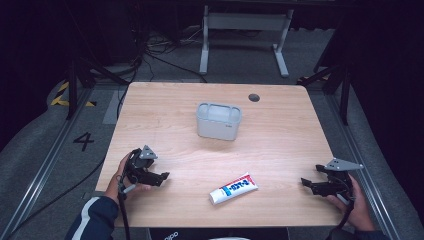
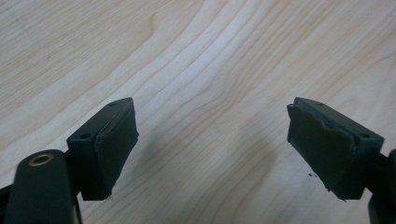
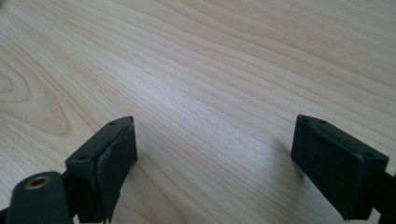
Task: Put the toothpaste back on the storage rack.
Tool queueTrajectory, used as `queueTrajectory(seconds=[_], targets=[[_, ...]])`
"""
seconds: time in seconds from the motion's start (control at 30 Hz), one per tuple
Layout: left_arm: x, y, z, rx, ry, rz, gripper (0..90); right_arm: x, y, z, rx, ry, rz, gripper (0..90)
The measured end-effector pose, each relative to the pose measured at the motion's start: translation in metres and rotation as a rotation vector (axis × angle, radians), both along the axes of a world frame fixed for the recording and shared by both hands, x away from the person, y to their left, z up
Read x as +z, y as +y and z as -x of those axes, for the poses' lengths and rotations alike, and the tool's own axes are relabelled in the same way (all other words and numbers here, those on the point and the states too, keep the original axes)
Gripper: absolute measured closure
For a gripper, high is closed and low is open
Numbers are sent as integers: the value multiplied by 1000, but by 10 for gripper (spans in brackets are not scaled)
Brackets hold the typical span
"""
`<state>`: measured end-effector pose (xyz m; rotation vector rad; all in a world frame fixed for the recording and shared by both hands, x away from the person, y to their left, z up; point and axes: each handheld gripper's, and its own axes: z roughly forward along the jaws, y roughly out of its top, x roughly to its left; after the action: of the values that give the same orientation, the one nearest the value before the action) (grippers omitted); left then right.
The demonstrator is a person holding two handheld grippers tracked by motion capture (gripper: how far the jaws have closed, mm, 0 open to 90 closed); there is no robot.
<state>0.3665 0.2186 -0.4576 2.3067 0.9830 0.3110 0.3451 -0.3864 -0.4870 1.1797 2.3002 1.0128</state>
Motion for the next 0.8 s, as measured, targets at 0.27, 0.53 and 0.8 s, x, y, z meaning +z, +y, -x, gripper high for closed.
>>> queueTrajectory(seconds=[0.27, 0.53, 0.8], targets=[[14, -22, 7, -61, -27, -44, 161, 0, 0, 0, 0, 0, 0, 146], [25, -41, 13, -126, -28, -60, 160, 0, 0, 0, 0, 0, 0, 146], [36, -68, 16, -203, -16, -75, 160, 0, 0, 0, 0, 0, 0, 146]])
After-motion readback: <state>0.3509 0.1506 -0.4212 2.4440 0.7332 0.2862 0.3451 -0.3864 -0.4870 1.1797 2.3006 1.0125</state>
